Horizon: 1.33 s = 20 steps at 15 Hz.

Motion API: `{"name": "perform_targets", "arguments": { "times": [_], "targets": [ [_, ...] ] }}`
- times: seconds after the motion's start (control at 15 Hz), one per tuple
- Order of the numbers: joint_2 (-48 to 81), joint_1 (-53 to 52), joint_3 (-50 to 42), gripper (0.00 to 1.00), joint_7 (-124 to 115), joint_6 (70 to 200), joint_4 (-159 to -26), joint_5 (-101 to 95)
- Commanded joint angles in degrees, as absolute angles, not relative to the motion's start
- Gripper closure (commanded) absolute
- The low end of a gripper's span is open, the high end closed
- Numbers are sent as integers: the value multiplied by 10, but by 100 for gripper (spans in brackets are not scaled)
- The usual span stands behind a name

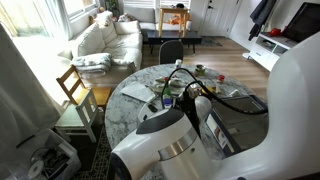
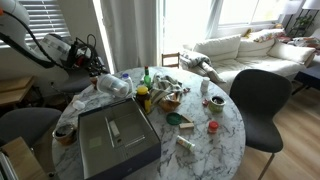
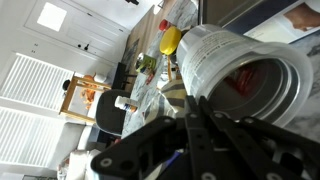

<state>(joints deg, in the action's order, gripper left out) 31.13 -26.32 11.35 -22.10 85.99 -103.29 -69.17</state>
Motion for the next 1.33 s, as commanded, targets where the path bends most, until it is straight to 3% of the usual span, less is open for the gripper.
{"name": "perform_targets", "arguments": {
  "times": [0.0, 0.8, 1.27],
  "targets": [
    [321, -264, 121, 99, -233, 842, -1050, -725],
    [336, -269, 136, 99, -189, 799, -1060, -820],
    [360, -272, 141, 99, -194, 704, -1055, -826]
  ]
}}
